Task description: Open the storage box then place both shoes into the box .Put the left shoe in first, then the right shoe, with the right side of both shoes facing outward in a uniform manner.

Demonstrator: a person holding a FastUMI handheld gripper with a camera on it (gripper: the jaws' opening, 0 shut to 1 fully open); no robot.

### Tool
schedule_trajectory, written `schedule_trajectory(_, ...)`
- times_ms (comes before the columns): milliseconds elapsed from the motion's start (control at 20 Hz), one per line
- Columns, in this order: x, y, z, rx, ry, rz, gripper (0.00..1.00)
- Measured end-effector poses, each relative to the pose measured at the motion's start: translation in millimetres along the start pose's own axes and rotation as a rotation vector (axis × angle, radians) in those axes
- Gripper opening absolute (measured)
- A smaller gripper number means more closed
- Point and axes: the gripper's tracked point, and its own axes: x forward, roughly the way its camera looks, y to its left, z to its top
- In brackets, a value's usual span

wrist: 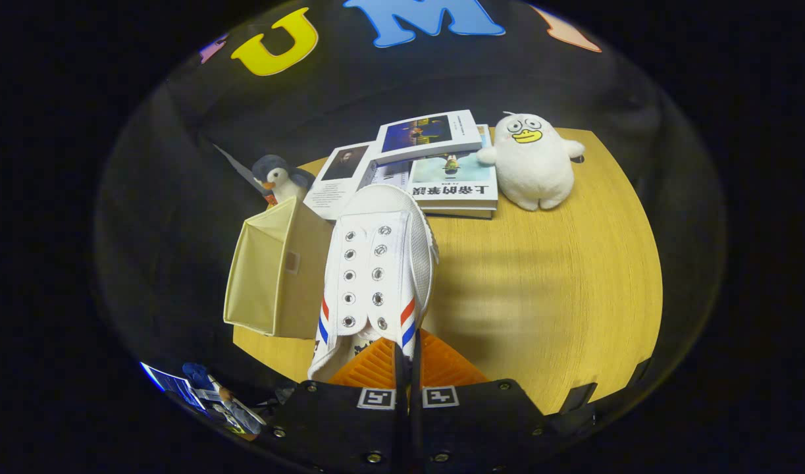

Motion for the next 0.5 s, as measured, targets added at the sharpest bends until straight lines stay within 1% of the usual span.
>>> schedule_trajectory(500, 22.5, 97.6, 35.2, -0.124, 0.030, 0.076, 0.01)
